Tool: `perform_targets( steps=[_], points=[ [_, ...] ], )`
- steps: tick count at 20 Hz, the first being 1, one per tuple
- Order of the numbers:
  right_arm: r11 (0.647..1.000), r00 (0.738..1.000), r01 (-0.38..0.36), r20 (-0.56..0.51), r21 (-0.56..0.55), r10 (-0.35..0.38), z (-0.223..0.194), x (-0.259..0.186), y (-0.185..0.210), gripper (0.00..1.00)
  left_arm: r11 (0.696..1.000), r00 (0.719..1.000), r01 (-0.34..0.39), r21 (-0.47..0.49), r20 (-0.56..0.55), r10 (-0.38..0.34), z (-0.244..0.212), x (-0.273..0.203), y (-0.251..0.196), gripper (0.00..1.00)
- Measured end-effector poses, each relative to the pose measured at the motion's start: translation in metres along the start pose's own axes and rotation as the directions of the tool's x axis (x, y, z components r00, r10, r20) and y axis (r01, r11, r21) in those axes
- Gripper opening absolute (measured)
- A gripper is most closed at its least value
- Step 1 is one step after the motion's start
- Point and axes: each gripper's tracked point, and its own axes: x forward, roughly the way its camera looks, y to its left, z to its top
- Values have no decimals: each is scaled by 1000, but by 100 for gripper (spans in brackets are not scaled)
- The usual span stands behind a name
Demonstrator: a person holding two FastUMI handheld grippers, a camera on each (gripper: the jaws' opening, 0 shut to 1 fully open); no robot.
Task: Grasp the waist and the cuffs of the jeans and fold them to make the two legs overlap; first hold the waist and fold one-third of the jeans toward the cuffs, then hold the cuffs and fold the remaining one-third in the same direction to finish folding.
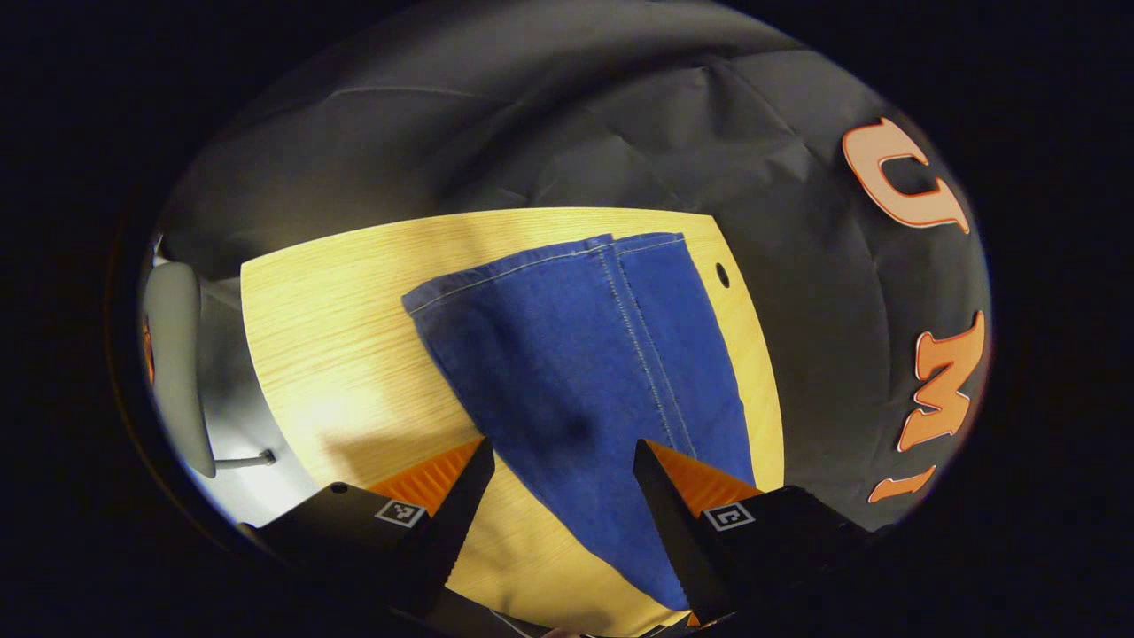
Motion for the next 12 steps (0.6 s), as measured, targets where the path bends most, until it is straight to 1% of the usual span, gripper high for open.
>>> perform_targets(
  steps=[1,2,3,6,8,9,10,12],
  points=[
    [1000,1000,-5,-10,8,5,1,2,-2,97,1000,1000,3,-12,-3,-3,-1,3,6,100],
    [1000,1000,-6,-16,17,6,1,4,-6,96,1000,1000,5,-22,-3,-6,0,5,11,98],
    [1000,1000,-6,-21,28,7,3,7,-9,96,999,1000,11,-37,-8,-11,1,7,16,98],
    [998,1000,-1,-29,65,2,7,10,-20,96,994,997,79,-74,25,-77,13,12,10,95],
    [997,999,7,-33,72,-5,10,12,-27,97,989,993,111,-102,43,-107,19,17,8,94],
    [997,1000,10,-30,72,-8,11,15,-31,96,985,991,129,-113,51,-124,23,21,6,88],
    [997,999,16,-33,73,-14,11,17,-34,96,979,986,163,-120,64,-156,26,24,1,85],
    [996,998,26,-51,85,-21,9,23,-39,97,966,975,215,-141,85,-204,30,32,-6,83]
  ],
)
